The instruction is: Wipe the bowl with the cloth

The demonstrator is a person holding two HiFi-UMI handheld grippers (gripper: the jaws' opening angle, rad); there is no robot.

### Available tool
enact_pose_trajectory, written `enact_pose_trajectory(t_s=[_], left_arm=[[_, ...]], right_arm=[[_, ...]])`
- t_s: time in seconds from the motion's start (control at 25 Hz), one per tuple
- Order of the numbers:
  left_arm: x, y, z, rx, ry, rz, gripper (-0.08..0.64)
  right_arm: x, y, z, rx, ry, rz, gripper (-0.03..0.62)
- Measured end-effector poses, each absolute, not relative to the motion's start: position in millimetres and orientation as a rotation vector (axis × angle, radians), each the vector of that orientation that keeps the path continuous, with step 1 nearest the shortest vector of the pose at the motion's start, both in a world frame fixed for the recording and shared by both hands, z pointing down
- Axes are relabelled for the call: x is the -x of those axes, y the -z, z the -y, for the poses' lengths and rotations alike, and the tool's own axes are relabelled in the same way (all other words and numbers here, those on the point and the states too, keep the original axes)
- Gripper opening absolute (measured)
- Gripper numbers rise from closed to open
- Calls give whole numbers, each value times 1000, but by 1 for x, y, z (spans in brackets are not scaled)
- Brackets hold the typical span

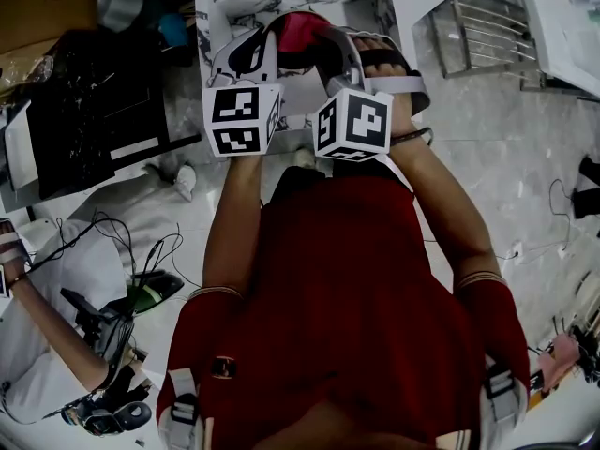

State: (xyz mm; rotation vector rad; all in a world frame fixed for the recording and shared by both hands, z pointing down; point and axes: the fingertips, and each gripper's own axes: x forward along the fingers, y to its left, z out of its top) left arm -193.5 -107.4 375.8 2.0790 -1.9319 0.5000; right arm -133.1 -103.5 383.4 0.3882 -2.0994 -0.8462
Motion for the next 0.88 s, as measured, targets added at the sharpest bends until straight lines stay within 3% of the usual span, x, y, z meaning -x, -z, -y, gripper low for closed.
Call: enact_pose_trajectory(t_s=[0.48, 0.88], left_arm=[[193, -361, 106, -2160, -618, 1976, 20], [190, -360, 107, -2171, -514, 1961, 20]], right_arm=[[129, -400, 94, -199, 764, 1973, 66], [123, -410, 82, -121, 592, 2022, 66]])
